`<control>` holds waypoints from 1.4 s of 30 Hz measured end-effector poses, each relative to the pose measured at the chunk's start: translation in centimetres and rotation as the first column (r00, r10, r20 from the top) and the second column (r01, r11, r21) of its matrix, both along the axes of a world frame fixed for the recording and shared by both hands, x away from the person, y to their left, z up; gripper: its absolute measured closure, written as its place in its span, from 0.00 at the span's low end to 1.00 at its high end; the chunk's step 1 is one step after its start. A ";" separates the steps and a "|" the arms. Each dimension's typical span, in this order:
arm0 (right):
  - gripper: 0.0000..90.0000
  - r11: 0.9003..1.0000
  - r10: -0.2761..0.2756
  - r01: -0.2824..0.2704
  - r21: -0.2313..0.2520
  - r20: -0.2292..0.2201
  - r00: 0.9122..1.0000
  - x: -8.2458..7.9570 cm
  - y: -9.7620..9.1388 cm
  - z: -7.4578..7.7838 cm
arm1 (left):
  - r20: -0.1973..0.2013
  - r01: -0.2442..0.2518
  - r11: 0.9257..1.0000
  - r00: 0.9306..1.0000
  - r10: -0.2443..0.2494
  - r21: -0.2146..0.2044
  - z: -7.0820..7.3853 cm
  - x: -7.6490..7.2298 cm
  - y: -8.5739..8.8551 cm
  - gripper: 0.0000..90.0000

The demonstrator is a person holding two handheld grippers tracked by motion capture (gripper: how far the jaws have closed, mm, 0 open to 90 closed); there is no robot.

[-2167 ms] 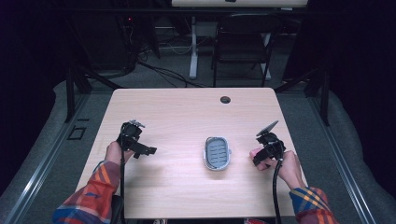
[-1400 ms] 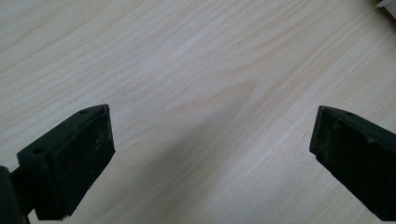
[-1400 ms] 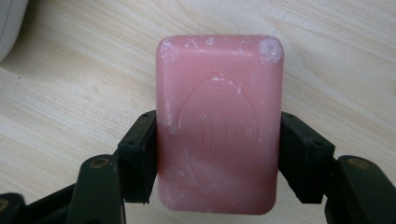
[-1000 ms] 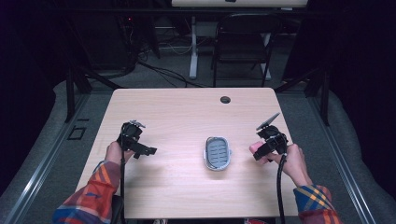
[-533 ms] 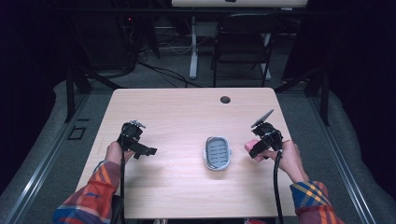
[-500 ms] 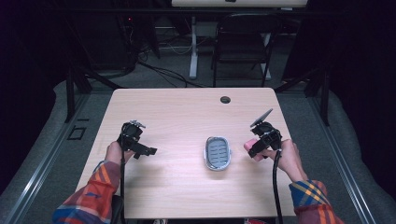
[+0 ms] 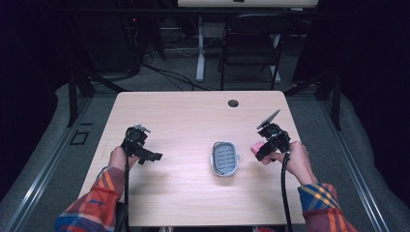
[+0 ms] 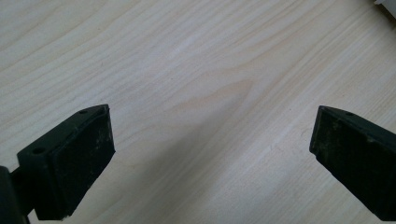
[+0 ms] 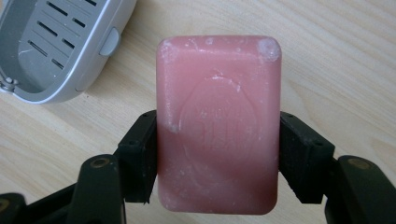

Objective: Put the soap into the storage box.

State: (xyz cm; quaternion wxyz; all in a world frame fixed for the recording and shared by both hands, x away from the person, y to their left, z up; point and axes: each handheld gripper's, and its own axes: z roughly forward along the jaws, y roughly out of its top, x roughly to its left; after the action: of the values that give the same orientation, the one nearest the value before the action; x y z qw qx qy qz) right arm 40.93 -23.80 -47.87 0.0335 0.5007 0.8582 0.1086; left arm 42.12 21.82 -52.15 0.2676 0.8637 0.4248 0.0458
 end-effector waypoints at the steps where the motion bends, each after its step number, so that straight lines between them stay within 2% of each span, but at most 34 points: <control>1: 0.41 1.000 -0.009 0.009 0.002 -0.002 1.000 0.0 0.1 0.2 | -0.001 0.001 1.000 1.000 -0.001 0.001 0.0 0.0 0.0 0.00; 2: 0.41 1.000 -0.007 0.007 0.004 0.007 1.000 0.0 0.1 0.2 | -0.002 0.001 1.000 1.000 -0.001 0.002 0.0 0.0 0.0 0.00; 8: 0.41 1.000 0.004 -0.004 -0.005 -0.009 1.000 0.3 0.3 0.6 | -0.003 0.004 1.000 1.000 -0.004 0.002 0.0 0.0 -0.1 0.00; 9: 0.41 1.000 0.001 -0.001 -0.003 0.001 1.000 0.3 0.3 0.6 | -0.004 0.004 1.000 1.000 -0.004 0.002 0.0 0.1 -0.1 0.00; 12: 0.41 1.000 0.011 -0.011 -0.009 -0.012 1.000 0.4 0.3 0.9 | -0.003 0.004 1.000 1.000 -0.004 0.002 -0.1 0.1 0.0 0.00; 14: 0.41 1.000 0.004 -0.004 -0.007 0.003 1.000 0.5 0.5 1.1 | -0.005 0.005 1.000 1.000 -0.005 0.002 0.0 0.1 -0.1 0.00; 16: 0.41 1.000 0.013 -0.013 -0.010 -0.009 1.000 0.6 0.4 1.3 | -0.005 0.006 1.000 1.000 -0.006 0.002 0.0 0.1 -0.1 0.00; 20: 0.41 1.000 0.011 -0.011 -0.007 0.006 1.000 0.7 0.7 1.5 | -0.005 0.006 1.000 1.000 -0.006 0.003 -0.1 0.1 -0.1 0.00; 21: 0.41 1.000 0.025 -0.025 -0.015 -0.013 1.000 0.9 0.8 1.7 | -0.004 0.008 1.000 1.000 -0.008 0.005 -0.1 0.1 -0.1 0.00; 22: 0.41 1.000 0.025 -0.025 -0.015 -0.013 1.000 0.9 0.8 1.7 | -0.004 0.008 1.000 1.000 -0.008 0.005 -0.1 0.1 -0.1 0.00; 26: 0.41 1.000 0.028 -0.028 -0.012 0.001 1.000 0.9 1.3 1.8 | -0.005 0.007 1.000 1.000 -0.007 0.004 -0.1 0.1 -0.2 0.00; 29: 0.41 0.999 0.047 -0.048 -0.019 -0.013 0.999 1.1 1.5 2.1 | -0.004 0.005 1.000 1.000 -0.005 0.004 0.0 0.0 -0.2 0.00; 32: 0.41 0.999 0.041 -0.041 -0.011 -0.011 0.999 1.1 1.7 2.2 | -0.003 0.006 1.000 1.000 -0.006 0.005 -0.1 0.1 -0.2 0.00; 33: 0.41 0.999 0.041 -0.041 -0.012 0.004 0.999 1.1 1.9 2.2 | -0.005 0.006 1.000 1.000 -0.006 0.005 -0.1 0.1 -0.2 0.00; 42: 0.41 0.997 0.072 -0.072 -0.024 -0.004 0.997 1.6 2.8 2.8 | -0.006 0.009 1.000 1.000 -0.009 0.007 -0.1 0.2 -0.2 0.00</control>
State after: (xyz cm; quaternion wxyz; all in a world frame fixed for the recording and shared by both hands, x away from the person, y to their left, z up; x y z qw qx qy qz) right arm 42.51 -20.97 -45.11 0.0340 0.4693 0.8769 0.0986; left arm 42.27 21.64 -52.29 0.2634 0.8666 0.4215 0.0438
